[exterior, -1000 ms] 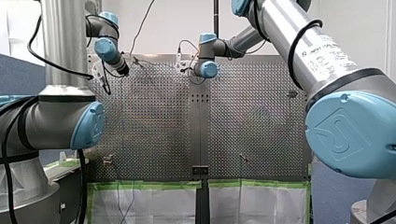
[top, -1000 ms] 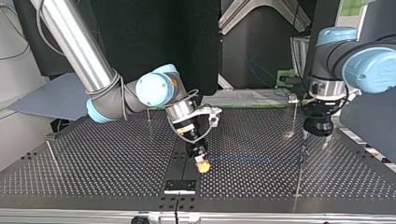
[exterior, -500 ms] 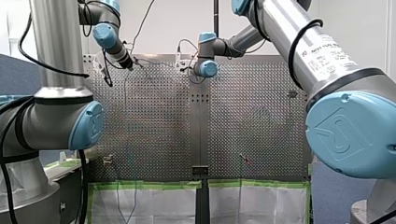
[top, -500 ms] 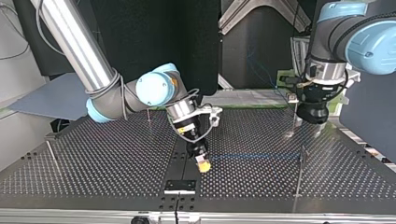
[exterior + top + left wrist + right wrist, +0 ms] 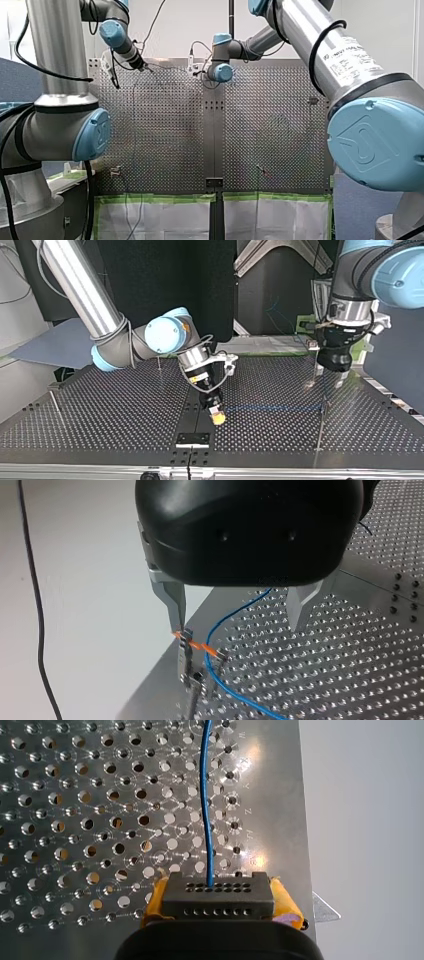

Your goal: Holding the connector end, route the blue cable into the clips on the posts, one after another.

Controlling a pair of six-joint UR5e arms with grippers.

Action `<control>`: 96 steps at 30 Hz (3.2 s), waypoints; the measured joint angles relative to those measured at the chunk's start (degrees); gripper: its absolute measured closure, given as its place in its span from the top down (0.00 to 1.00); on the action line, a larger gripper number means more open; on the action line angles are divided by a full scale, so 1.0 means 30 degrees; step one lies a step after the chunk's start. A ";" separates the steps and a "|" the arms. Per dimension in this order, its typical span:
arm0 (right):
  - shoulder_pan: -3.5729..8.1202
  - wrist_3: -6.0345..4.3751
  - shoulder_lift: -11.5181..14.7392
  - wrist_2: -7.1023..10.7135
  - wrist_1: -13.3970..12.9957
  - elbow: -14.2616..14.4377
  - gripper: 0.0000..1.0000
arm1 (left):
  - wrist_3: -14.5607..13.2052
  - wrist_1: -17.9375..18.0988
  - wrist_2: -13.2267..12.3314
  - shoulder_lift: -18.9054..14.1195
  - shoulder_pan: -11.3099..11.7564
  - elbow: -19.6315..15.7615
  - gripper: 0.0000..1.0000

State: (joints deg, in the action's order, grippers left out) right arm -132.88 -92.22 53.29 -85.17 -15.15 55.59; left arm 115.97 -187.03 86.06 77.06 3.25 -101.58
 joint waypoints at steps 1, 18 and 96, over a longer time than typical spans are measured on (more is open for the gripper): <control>-0.0002 0.0000 0.0003 0.0000 0.0002 0.0000 0.00 | -0.0160 0.0112 0.0019 -0.0003 -0.0019 0.0027 0.99; -0.0030 -0.0019 0.0008 -0.0001 0.0036 0.0003 0.00 | -0.3337 0.0429 0.0512 0.0422 -0.0465 0.0872 0.99; 0.0244 -0.0079 -0.0108 0.0197 0.0007 -0.0002 0.00 | -0.8431 0.0686 -0.0304 0.2163 -0.2484 0.2474 0.99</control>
State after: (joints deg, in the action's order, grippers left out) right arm -132.15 -92.45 52.97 -84.58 -15.13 55.59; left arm 90.68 -184.97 85.14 83.55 -4.20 -94.15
